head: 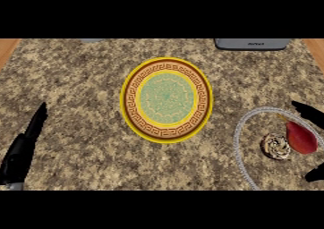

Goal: Pick the cupcake from the placemat and place it in the plate

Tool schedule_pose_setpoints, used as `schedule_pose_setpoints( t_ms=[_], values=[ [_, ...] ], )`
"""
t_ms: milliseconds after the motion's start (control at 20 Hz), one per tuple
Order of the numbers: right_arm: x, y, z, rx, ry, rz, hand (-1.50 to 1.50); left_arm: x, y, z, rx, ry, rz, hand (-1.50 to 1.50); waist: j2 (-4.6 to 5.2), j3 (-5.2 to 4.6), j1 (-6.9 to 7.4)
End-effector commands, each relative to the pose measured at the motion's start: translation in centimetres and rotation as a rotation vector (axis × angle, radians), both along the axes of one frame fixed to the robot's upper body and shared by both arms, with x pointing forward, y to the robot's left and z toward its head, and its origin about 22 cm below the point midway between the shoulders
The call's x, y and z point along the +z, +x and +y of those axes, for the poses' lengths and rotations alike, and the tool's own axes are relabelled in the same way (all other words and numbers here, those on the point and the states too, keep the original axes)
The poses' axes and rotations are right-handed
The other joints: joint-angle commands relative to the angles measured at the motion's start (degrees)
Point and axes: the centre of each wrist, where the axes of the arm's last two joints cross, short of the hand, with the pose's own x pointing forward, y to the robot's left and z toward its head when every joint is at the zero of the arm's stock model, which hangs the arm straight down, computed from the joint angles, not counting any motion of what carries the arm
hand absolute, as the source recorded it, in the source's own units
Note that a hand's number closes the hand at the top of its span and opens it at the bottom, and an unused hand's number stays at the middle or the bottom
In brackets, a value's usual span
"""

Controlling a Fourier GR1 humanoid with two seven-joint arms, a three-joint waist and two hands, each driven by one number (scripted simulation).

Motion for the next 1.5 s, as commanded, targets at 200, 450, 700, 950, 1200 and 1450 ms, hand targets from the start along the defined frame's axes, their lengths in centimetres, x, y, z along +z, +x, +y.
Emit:
schedule_pose_setpoints(
  t_ms=[200, 450, 700, 950, 1200, 1450],
  values=[
    [-2.9, 1.2, 1.5, 0.096, 0.017, 0.048, -1.5, -0.6, 0.7, -0.6, 0.015, 0.027, -0.004, 0.0, -0.05, -0.01, -0.45],
    [-3.0, 1.2, 1.5, 0.098, -0.028, 0.083, -1.5, 1.2, -0.7, 1.0, 0.0, 0.001, 0.0, 0.0, -0.11, -0.02, -0.39],
    [-5.7, 1.6, 3.3, 0.102, -0.024, 0.091, -1.5, -1.2, -1.0, -0.4, 0.001, -0.004, -0.002, 0.0, -0.06, -0.02, -0.35],
    [-6.8, 2.4, 2.1, 0.084, -0.005, 0.107, -1.5, 2.7, -0.9, 0.3, 0.006, -0.004, -0.002, 0.0, -0.07, 0.02, -0.02],
    [-6.5, 3.2, 0.5, 0.098, 0.062, 0.032, 1.5, -0.2, -0.3, -0.9, 0.019, -0.011, -0.002, 0.0, 0.05, 0.02, 0.0],
    [-9.4, 1.7, 4.2, 0.1, 0.048, 0.021, 1.5, -1.1, -0.7, 0.2, 0.004, -0.002, 0.011, 0.0, -0.04, -0.01, -0.38]
  ],
)
